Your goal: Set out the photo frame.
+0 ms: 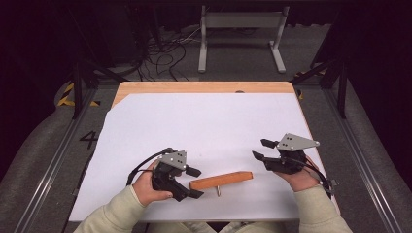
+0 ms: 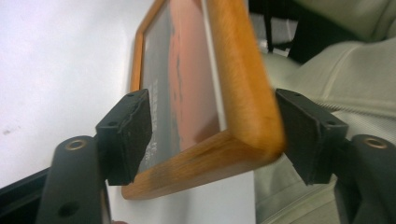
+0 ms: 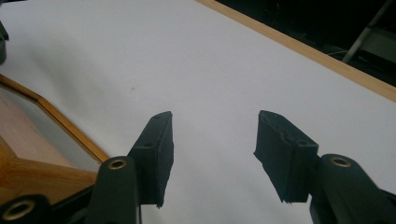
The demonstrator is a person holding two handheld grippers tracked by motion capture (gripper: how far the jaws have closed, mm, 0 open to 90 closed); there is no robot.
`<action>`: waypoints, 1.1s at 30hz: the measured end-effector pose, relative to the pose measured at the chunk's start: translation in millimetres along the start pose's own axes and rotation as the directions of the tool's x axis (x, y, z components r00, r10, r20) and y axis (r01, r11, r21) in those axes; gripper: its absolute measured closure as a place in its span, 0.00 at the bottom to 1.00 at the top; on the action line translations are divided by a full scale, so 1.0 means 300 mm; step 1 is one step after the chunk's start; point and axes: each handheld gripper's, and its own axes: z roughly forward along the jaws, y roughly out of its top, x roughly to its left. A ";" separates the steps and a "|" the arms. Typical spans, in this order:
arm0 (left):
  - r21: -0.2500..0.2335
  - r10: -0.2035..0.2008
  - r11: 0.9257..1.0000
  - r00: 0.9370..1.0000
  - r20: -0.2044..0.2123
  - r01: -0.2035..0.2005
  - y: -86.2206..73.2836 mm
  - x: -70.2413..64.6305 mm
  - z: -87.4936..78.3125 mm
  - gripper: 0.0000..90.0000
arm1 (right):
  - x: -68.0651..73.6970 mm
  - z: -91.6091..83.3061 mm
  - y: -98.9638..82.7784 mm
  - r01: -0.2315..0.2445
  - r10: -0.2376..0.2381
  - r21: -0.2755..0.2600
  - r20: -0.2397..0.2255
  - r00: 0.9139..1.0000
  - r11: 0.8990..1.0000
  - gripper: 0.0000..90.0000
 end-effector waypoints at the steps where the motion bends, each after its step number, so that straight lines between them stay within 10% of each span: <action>1: -0.025 0.001 1.000 1.000 0.002 -0.001 -0.001 -0.001 -0.015 0.33 | 0.000 0.001 0.000 0.000 0.000 0.002 0.000 1.000 1.000 0.52; 10: -0.235 -0.064 0.971 0.992 -0.110 0.037 -0.018 0.020 -0.157 0.35 | 0.023 0.009 -0.023 0.012 -0.010 0.054 -0.033 0.999 0.998 0.63; 18: -0.306 -0.207 0.945 0.936 -0.286 0.115 -0.050 0.082 -0.206 0.36 | 0.049 0.004 -0.068 0.046 -0.035 0.123 -0.091 0.995 0.991 0.85; 24: -0.243 -0.235 0.960 0.877 -0.418 0.141 -0.075 0.133 -0.182 0.39 | 0.067 0.003 -0.084 0.089 -0.064 0.175 -0.143 0.988 0.980 0.99; 33: -0.207 -0.256 0.962 0.848 -0.465 0.177 -0.100 0.179 -0.168 0.41 | 0.105 0.033 -0.116 0.129 -0.058 0.270 -0.254 0.965 0.954 1.00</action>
